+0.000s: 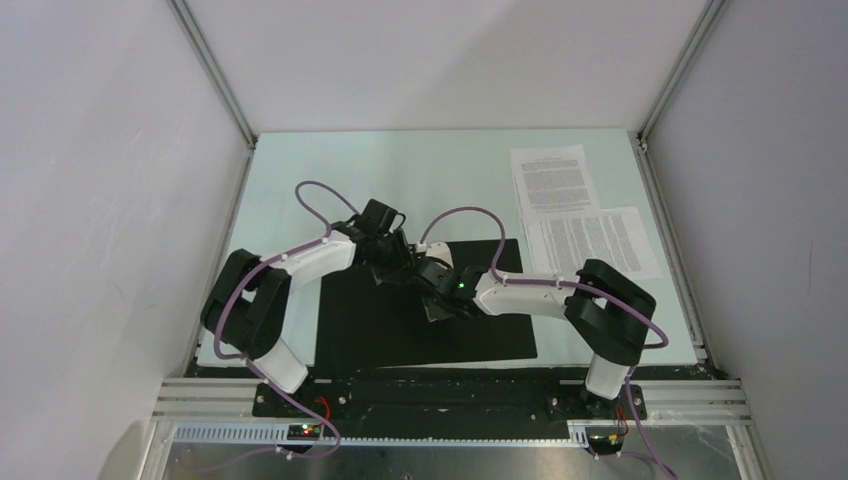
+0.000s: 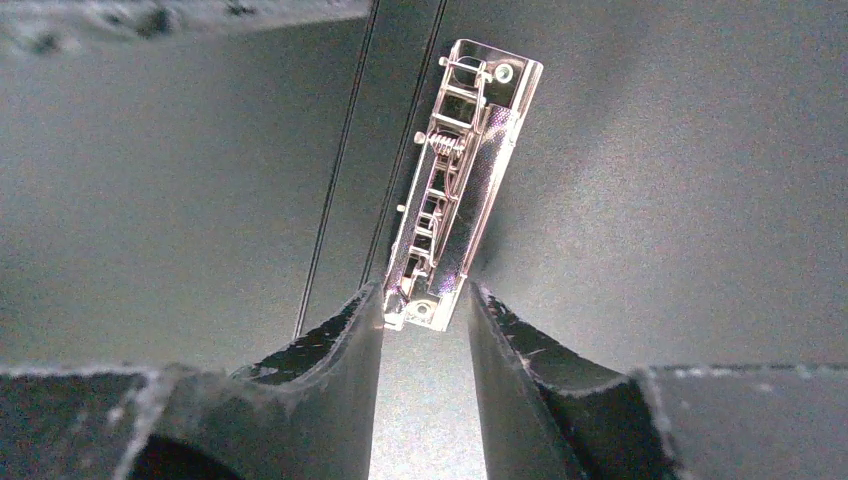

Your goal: Put the files into the folder

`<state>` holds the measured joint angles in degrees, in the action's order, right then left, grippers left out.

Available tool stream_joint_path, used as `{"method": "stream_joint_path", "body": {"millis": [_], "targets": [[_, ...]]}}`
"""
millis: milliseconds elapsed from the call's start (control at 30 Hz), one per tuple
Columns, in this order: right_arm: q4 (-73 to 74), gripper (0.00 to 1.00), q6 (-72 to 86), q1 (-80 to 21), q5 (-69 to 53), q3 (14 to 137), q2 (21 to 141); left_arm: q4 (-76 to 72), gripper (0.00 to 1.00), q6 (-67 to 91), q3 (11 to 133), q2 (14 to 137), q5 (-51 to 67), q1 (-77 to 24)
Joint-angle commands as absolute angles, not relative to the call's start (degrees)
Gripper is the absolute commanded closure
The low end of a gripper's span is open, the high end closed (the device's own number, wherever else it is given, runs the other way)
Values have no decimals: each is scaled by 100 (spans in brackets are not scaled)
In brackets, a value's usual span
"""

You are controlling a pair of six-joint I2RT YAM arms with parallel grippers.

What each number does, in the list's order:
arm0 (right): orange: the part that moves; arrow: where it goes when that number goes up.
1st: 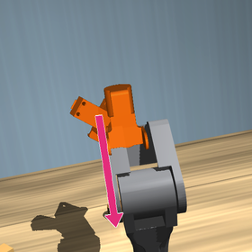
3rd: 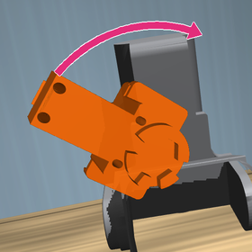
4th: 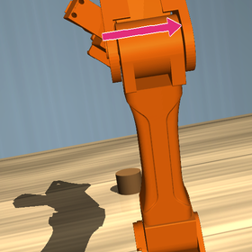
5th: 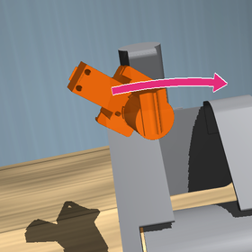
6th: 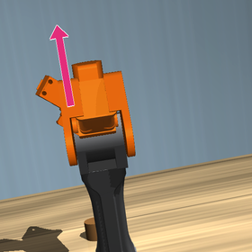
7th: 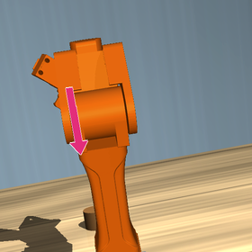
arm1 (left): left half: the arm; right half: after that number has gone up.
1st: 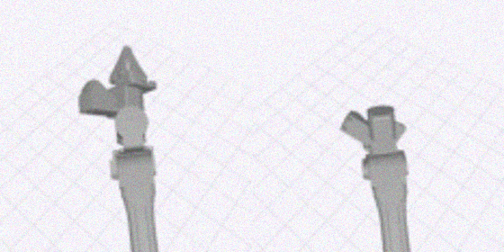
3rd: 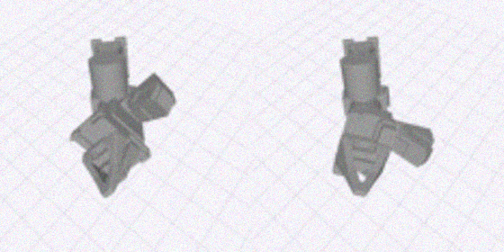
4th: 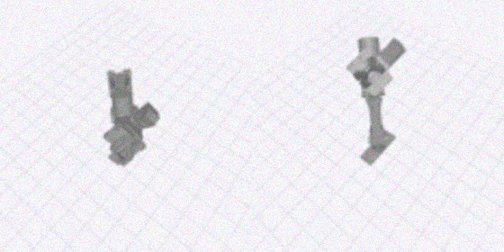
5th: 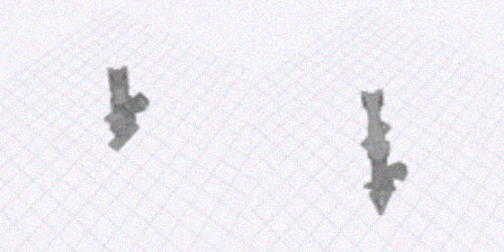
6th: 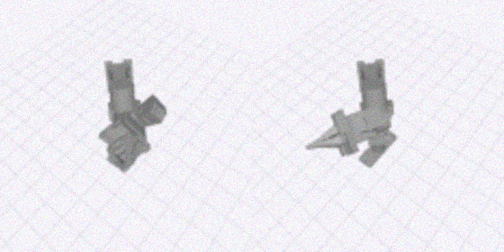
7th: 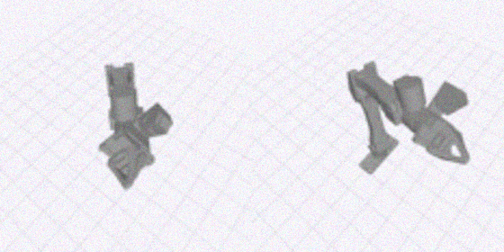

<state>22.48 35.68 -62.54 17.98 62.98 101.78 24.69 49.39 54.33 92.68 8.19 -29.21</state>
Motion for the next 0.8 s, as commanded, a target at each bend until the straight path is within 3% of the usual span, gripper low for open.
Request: {"method": "stream_joint_path", "body": {"millis": [0, 233, 333, 500, 767], "targets": [[1998, 61, 3141, -6081, 1637, 5725, 9652, 2421, 42, 4809, 5755, 9409, 979, -3127], [1636, 65, 3012, -6078, 1304, 5101, 9136, 2417, 44, 4904, 6017, 9683, 900, -3529], [1619, 57, 3093, -6035, 1204, 5037, 8997, 2419, 45, 4857, 6165, 9826, 922, -3625], [1698, 52, 3572, -5775, 1049, 5046, 8483, 2423, 48, 4754, 6380, 10004, 950, -3710], [2182, 53, 4443, -5500, 1273, 5111, 8100, 2416, 61, 4654, 6445, 10328, 852, -3780]]}}
